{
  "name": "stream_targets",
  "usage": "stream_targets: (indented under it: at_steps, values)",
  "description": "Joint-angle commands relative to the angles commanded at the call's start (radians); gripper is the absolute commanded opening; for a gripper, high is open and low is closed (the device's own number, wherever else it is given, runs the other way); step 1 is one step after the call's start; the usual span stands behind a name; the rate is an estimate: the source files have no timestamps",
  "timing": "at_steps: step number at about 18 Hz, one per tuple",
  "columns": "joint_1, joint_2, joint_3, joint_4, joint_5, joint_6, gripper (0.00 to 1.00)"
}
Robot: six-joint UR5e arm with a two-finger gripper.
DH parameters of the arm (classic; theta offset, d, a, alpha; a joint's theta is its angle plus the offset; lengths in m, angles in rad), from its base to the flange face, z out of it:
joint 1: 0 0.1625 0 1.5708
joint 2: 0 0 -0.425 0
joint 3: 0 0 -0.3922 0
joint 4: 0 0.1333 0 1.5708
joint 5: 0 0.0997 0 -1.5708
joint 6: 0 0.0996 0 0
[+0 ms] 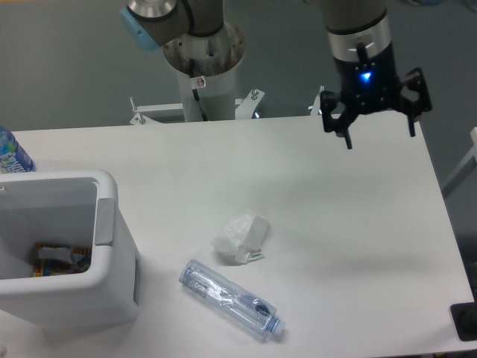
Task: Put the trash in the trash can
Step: 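Move the open gripper down toward the crumpled white tissue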
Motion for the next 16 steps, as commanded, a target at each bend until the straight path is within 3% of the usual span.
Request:
stream_targets:
  at_steps: [7,16]
  values:
    - [-0.009,-0.015,-0.026,-0.003,-0.008,-0.004,1.0]
    - [-0.09,-0.043,-0.167,0.009,-0.037,-0.007,1.0]
